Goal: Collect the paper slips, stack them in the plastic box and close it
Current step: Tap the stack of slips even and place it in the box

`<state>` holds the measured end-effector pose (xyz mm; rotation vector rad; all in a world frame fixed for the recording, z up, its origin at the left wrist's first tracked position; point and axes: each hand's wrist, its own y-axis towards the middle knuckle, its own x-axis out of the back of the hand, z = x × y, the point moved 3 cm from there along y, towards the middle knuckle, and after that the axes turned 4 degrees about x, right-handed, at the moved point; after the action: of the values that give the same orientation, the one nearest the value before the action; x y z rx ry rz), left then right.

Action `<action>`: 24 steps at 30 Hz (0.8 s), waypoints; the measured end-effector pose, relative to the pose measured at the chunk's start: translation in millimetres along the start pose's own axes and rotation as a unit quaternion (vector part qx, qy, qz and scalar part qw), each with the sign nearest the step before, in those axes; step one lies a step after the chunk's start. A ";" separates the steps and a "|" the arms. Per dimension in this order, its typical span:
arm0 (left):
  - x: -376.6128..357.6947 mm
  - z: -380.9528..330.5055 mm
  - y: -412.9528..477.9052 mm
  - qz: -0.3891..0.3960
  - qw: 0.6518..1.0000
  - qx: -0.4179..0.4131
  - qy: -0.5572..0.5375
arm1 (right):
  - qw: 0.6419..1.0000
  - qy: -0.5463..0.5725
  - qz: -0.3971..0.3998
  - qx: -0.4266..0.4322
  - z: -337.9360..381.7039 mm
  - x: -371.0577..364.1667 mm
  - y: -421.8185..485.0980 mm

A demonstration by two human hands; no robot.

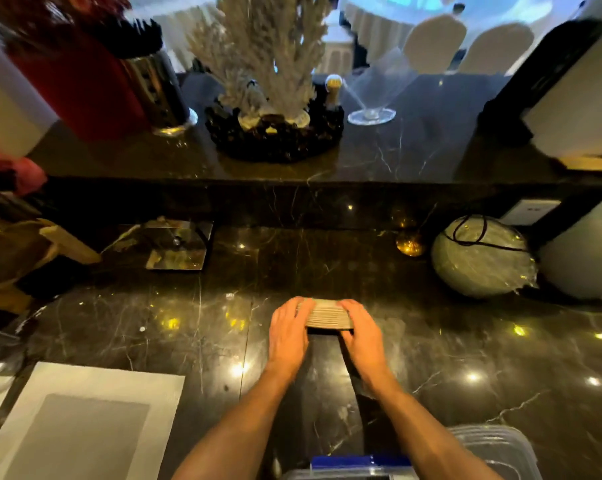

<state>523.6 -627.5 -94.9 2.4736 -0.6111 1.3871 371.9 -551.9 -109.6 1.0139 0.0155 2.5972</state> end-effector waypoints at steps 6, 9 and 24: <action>25.1 -19.7 -56.7 0.127 0.969 -0.017 0.213 | 0.994 -0.058 0.092 -0.014 34.6 10.0 -63.8; 29.7 -25.6 -93.3 0.157 0.961 0.012 0.225 | 0.979 -0.089 0.177 -0.052 52.9 12.7 -84.2; 148.9 -74.5 -177.8 0.129 0.875 0.151 -0.441 | 0.938 0.326 0.064 -0.102 201.0 74.4 -96.6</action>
<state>619.3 -476.2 70.2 3.3438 -0.9716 0.3177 484.3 -460.3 75.4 0.0540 -0.1552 2.8535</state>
